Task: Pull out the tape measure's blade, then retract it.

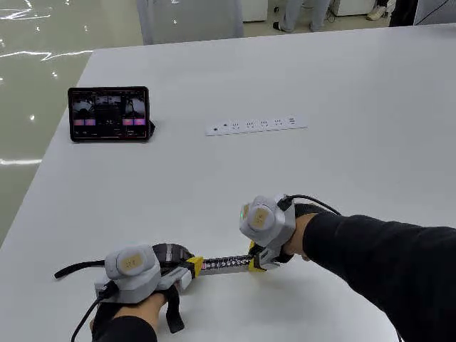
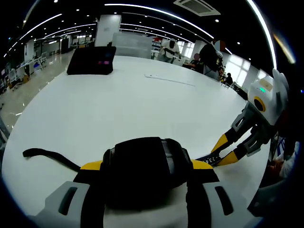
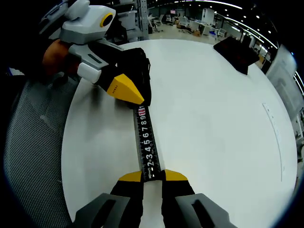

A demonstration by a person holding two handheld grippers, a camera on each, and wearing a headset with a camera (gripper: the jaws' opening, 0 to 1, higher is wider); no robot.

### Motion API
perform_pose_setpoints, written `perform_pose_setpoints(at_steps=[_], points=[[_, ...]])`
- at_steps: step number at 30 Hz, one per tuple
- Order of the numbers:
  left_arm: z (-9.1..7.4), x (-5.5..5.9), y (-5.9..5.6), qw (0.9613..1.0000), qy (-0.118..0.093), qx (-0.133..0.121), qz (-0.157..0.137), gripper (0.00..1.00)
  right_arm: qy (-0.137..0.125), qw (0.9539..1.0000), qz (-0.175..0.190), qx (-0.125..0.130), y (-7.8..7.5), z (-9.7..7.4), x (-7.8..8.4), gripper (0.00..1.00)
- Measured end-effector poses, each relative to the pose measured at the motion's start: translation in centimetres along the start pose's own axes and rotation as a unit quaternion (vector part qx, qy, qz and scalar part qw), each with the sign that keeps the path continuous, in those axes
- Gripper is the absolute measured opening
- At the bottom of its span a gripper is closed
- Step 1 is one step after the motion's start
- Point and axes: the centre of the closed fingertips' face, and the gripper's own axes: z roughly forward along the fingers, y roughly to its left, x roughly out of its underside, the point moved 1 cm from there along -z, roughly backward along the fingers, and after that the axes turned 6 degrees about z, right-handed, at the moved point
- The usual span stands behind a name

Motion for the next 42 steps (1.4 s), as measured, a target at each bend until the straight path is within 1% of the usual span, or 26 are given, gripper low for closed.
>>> perform_pose_setpoints(at_steps=[3,12,23,32,34,35,38,42], points=[[0.0,0.0,0.0,1.0,-0.001,-0.001,0.002,0.65,-0.002,1.0,-0.003,-0.001,0.1,0.0,-0.1,0.1],[0.0,0.0,0.0,1.0,-0.001,0.001,0.002,0.65,-0.013,0.9999,0.004,-0.002,0.3,0.2,-0.5,0.1],[0.0,0.0,0.0,1.0,-0.002,0.002,0.005,0.65,-0.016,0.9999,0.003,-0.002,0.4,0.4,-1.0,0.11],[0.0,0.1,-0.1,1.0,-0.001,0.003,0.006,0.65,-0.017,0.9998,0.004,0.003,0.5,0.6,-1.2,0.11],[0.0,0.1,-0.1,1.0,0.0,0.005,0.006,0.65,-0.02,0.9998,0.004,0.003,0.6,0.6,-1.2,0.11],[0.0,0.1,-0.1,0.9999,0.001,0.006,0.008,0.65,-0.022,0.9997,-0.002,0.002,0.7,0.6,-1.3,0.11],[0.1,0.1,-0.1,0.9999,0.004,0.007,0.009,0.66,-0.024,0.9997,-0.006,0.0,0.8,0.7,-1.4,0.11],[0.0,0.1,-0.1,0.9999,0.004,0.007,0.009,0.66,-0.034,0.9994,0.006,0.0,0.9,0.7,-1.6,0.11]])
